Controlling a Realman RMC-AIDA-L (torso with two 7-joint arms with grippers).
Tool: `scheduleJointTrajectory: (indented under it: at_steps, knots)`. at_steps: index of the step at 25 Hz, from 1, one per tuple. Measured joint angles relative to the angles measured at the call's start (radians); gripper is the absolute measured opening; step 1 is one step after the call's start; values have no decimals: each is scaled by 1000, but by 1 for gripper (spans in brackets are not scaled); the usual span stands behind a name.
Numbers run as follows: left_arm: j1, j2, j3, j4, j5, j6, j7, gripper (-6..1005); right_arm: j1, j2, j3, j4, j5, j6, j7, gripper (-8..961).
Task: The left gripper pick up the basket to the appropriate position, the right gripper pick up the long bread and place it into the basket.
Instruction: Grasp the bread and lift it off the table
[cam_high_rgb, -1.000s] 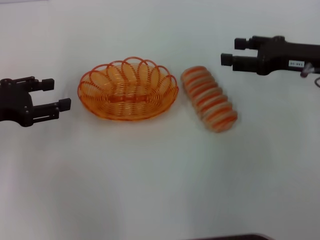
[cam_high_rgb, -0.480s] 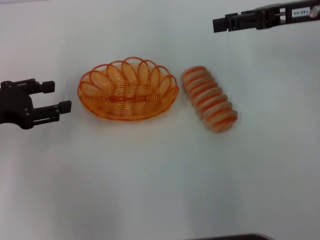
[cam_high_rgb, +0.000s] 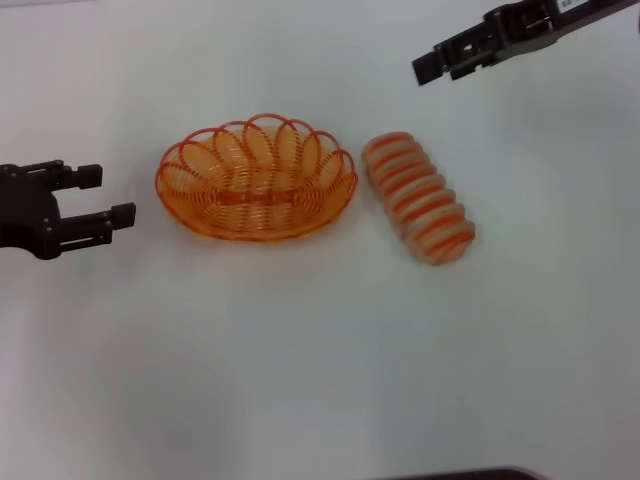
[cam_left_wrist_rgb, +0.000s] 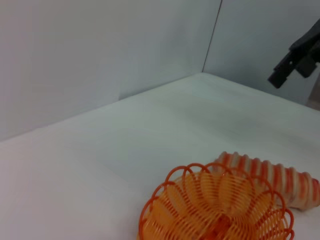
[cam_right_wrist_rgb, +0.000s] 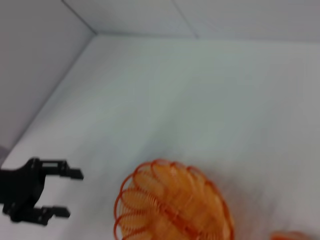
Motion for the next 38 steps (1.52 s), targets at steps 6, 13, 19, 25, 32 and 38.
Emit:
scheduleJointTrajectory:
  at_steps: [6, 13, 19, 25, 32, 38]
  knots:
    - [-1, 1, -2, 2, 8, 0, -5, 703, 46, 20, -15, 0, -67, -27, 59, 795]
    - [-1, 3, -7, 3, 9, -8, -7, 702, 55, 32, -111, 7, -167, 36, 154, 803]
    - [-2, 3, -13, 3, 23, -17, -7, 701, 109, 58, -169, 23, -300, 51, 239, 900]
    - [-2, 3, -13, -2, 25, -20, -8, 700, 142, 73, -182, 56, -362, 61, 279, 957]
    - [-3, 1, -5, -2, 32, -13, -8, 699, 165, 78, -261, 125, -375, 104, 322, 956]
    - [-3, -1, -2, -3, 34, -17, -4, 699, 191, 71, -287, 198, -377, 142, 324, 957]
